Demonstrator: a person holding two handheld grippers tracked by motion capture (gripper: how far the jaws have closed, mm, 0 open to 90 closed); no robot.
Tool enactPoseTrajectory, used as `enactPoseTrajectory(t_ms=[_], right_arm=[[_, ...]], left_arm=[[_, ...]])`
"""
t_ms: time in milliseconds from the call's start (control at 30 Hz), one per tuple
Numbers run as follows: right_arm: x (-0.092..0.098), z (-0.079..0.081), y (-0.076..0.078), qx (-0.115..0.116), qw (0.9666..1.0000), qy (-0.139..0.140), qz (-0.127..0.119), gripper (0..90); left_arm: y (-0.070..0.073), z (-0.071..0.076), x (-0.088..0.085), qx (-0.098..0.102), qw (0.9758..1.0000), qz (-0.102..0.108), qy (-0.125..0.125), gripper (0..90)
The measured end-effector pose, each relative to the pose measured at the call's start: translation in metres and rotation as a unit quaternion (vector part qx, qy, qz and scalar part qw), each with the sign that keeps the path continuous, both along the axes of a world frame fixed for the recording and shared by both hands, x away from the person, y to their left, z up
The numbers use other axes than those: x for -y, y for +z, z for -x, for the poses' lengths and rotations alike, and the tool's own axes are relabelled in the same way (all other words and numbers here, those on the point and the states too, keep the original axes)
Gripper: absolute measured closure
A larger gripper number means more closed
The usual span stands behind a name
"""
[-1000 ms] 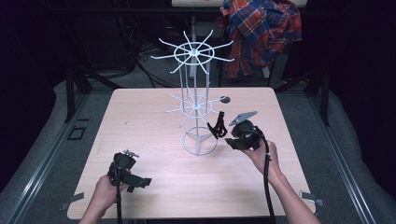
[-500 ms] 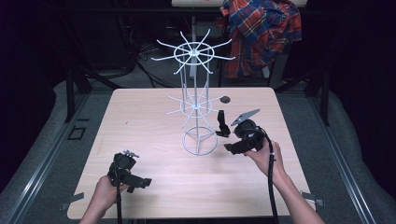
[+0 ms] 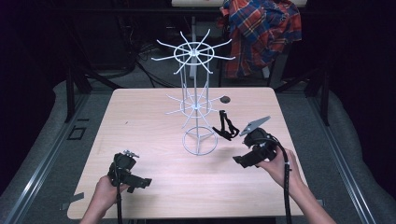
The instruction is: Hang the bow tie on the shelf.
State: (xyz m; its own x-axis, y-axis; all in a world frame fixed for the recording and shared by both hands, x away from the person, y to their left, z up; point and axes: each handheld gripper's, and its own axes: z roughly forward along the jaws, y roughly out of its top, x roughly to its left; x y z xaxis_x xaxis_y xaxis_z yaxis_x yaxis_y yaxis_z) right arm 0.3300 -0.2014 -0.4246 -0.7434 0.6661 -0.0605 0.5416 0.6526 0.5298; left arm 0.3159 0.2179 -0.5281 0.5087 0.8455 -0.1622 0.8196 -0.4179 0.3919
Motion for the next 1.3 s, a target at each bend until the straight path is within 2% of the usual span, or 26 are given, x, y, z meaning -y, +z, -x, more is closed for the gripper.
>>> enactPoseTrajectory(t_ms=[167, 433, 567, 633, 700, 867, 933, 1033, 1133, 1200, 1233, 1300], right_arm=[[0.015, 0.014, -0.004, 0.011, 0.9999, -0.008, 0.003, 14.8], [0.042, 0.030, -0.017, 0.001, 0.9997, -0.024, 0.005, 13.0], [0.055, 0.035, -0.027, -0.013, 0.9993, -0.036, 0.006, 13.0], [0.061, 0.038, -0.034, -0.021, 0.9988, -0.041, 0.019, 13.0], [0.065, 0.040, -0.040, -0.028, 0.9985, -0.042, 0.020, 12.5], [0.073, 0.041, -0.062, -0.052, 0.9974, -0.050, 0.010, 5.0], [0.073, 0.041, -0.073, -0.074, 0.9959, -0.048, 0.024, 2.6], [0.074, 0.039, -0.085, -0.085, 0.9935, -0.041, 0.064, 0.0], [0.075, 0.038, -0.087, -0.084, 0.9937, -0.047, 0.057, 0.0], [0.076, 0.036, -0.086, -0.083, 0.9930, -0.047, 0.069, 0.0], [0.077, 0.036, -0.087, -0.086, 0.9932, -0.049, 0.062, 0.0], [0.079, 0.035, -0.089, -0.087, 0.9924, -0.049, 0.072, 0.0]], left_arm=[[0.000, 0.000, 0.000, 0.001, 1.0000, -0.001, -0.001, 0.1], [-0.001, -0.001, 0.000, -0.002, 1.0000, 0.000, 0.001, 0.1], [-0.002, -0.001, 0.001, -0.003, 1.0000, -0.002, -0.001, 0.1], [-0.002, -0.002, 0.000, -0.002, 1.0000, 0.000, 0.003, 0.1], [-0.002, -0.002, 0.000, -0.003, 1.0000, 0.000, 0.005, 0.1], [-0.003, -0.002, 0.001, -0.004, 1.0000, -0.004, 0.001, 0.1], [-0.003, -0.002, 0.002, -0.004, 1.0000, -0.004, 0.001, 0.1], [-0.002, -0.002, 0.001, 0.000, 1.0000, -0.005, -0.001, 0.1], [-0.001, -0.001, 0.001, -0.002, 1.0000, -0.003, 0.000, 0.1], [-0.002, -0.001, 0.001, -0.002, 1.0000, -0.005, -0.002, 0.1], [-0.002, -0.001, 0.001, -0.002, 1.0000, -0.005, -0.002, 0.1], [-0.002, -0.001, 0.000, -0.001, 1.0000, -0.005, -0.001, 0.1]])
